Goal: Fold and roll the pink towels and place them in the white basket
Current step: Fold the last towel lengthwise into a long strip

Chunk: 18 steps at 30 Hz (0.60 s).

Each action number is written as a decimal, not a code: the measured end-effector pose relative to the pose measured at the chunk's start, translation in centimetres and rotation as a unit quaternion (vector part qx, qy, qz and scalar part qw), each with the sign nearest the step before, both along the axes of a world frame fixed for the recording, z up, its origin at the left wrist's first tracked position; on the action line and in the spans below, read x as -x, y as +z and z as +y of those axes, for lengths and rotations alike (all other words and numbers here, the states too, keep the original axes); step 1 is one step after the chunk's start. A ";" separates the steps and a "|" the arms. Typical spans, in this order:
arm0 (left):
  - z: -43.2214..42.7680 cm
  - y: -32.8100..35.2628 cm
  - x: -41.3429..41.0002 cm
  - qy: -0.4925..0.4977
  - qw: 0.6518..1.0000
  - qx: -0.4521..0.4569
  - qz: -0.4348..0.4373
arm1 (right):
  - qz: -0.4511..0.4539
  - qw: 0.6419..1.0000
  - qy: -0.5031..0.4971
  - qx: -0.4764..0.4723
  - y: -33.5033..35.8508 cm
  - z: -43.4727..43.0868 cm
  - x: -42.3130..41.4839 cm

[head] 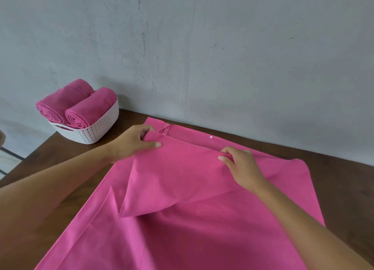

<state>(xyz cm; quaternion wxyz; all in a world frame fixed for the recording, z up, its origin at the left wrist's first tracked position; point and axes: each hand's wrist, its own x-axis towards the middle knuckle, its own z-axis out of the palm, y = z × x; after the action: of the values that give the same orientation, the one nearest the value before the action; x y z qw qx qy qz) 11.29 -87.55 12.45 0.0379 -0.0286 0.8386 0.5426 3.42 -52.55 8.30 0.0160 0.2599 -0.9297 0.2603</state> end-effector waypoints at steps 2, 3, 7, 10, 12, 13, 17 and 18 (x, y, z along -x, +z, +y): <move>-1.3 -0.2 0.6 0.056 0.998 -0.001 -0.004 | 0.003 1.000 0.002 0.012 0.4 -1.2 1.0; -1.8 -0.4 0.8 0.085 0.996 0.010 -0.004 | 0.004 1.000 0.000 0.016 0.6 -1.9 1.4; -3.2 -2.2 1.5 0.173 0.985 0.022 -0.016 | -0.004 0.998 0.036 -0.054 1.0 -5.2 3.0; -3.7 -4.1 1.7 0.208 0.977 0.039 -0.011 | -0.014 0.989 0.084 -0.124 1.2 -8.1 4.9; -3.3 -5.1 1.6 0.205 0.976 0.070 -0.004 | -0.020 0.986 0.106 -0.126 1.7 -10.5 6.1; -3.0 -5.5 1.5 0.199 0.977 0.078 -0.003 | -0.025 0.986 0.116 -0.120 1.8 -11.9 6.7; -2.4 -6.8 1.1 0.192 0.977 0.089 0.006 | -0.034 0.978 0.167 -0.118 1.2 -17.1 7.9; -2.6 -7.1 1.0 0.192 0.977 0.088 0.011 | -0.032 0.976 0.178 -0.119 0.7 -18.1 8.1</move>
<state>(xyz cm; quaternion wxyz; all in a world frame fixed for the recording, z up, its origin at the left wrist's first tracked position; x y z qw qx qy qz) 10.27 -90.12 5.37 -0.0786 -0.1866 0.8623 0.4641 -4.65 -70.65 8.97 -0.0910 0.4127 -0.8930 0.1551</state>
